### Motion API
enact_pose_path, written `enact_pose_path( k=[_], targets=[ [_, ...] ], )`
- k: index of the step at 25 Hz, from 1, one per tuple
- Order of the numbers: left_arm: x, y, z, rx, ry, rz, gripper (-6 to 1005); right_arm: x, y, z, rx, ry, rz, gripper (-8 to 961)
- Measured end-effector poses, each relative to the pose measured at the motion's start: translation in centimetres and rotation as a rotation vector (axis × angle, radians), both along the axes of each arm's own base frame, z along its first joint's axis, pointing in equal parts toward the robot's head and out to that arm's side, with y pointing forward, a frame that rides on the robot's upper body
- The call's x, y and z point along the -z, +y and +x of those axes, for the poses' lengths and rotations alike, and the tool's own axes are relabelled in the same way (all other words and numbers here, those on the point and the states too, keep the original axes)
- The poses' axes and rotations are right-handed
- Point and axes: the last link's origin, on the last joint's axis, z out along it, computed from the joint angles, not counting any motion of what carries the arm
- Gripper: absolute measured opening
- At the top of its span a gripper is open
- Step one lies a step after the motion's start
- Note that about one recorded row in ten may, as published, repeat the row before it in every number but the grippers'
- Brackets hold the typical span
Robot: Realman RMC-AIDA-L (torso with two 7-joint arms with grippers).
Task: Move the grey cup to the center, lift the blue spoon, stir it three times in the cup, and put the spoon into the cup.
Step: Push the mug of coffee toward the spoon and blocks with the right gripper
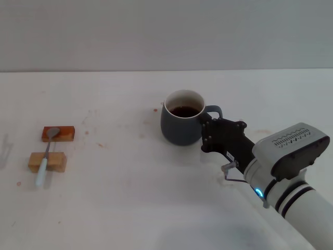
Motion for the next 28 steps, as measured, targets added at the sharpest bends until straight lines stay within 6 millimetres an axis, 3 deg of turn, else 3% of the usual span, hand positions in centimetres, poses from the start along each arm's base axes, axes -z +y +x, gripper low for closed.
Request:
enact_pose_path(
  k=[14,28],
  targets=[
    [0.0,-0.4,-0.2,-0.005,0.001,0.003,833,-0.7,1.1,1.2,0.074,-0.022,0.022,-1],
    [-0.1,-0.2,0.0,0.001,-0.001,0.005,833,-0.6,1.9,0.3,0.059,-0.025,0.015,-2]
  ],
)
